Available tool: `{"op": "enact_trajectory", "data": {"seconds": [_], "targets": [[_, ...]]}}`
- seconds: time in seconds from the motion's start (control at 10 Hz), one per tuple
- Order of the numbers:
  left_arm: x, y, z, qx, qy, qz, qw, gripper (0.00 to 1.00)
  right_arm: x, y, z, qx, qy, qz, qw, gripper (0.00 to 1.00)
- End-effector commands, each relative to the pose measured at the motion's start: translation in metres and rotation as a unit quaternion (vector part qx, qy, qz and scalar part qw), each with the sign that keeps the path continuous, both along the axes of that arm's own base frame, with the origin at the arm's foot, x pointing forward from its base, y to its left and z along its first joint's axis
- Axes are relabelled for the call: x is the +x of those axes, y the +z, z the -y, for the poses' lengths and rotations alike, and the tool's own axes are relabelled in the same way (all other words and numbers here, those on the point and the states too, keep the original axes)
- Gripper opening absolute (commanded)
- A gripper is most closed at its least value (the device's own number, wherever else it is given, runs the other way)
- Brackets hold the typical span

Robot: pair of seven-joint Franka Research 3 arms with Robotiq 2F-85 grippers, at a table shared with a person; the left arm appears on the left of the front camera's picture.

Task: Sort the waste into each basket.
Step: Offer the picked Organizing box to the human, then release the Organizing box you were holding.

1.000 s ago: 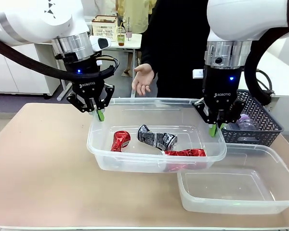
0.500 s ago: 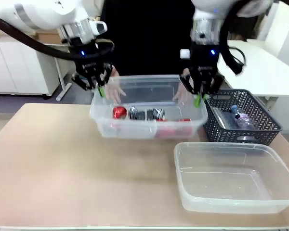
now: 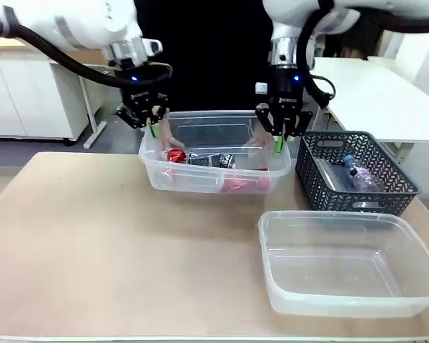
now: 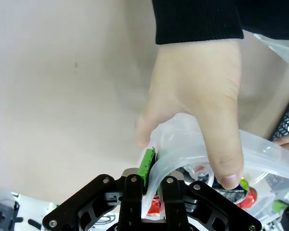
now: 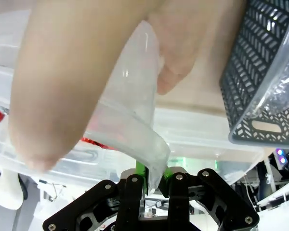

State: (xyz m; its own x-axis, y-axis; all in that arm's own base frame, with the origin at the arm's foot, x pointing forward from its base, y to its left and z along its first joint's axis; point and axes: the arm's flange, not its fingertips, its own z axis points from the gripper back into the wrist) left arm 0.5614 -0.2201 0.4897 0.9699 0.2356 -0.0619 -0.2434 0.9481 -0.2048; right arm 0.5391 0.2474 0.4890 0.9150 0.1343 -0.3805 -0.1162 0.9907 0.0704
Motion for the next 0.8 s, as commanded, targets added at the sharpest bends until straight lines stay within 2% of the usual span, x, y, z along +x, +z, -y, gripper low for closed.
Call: {"op": "enact_trajectory", "data": {"seconds": [0.0, 0.6, 0.7], "targets": [[-0.0083, 0.012, 0.0034, -0.012, 0.016, 0.016, 1.0, 0.07, -0.0045, 0.0104, 0.0002, 0.0, 0.003, 0.009, 1.0, 0.06], [-0.0083, 0.012, 0.0034, -0.012, 0.016, 0.016, 1.0, 0.07, -0.0045, 0.0104, 0.0002, 0.0, 0.003, 0.009, 1.0, 0.06], [-0.0085, 0.0081, 0.0032, 0.003, -0.009, 0.0, 1.0, 0.07, -0.0002, 0.0072, 0.0042, -0.002, -0.004, 0.008, 1.0, 0.06]]}}
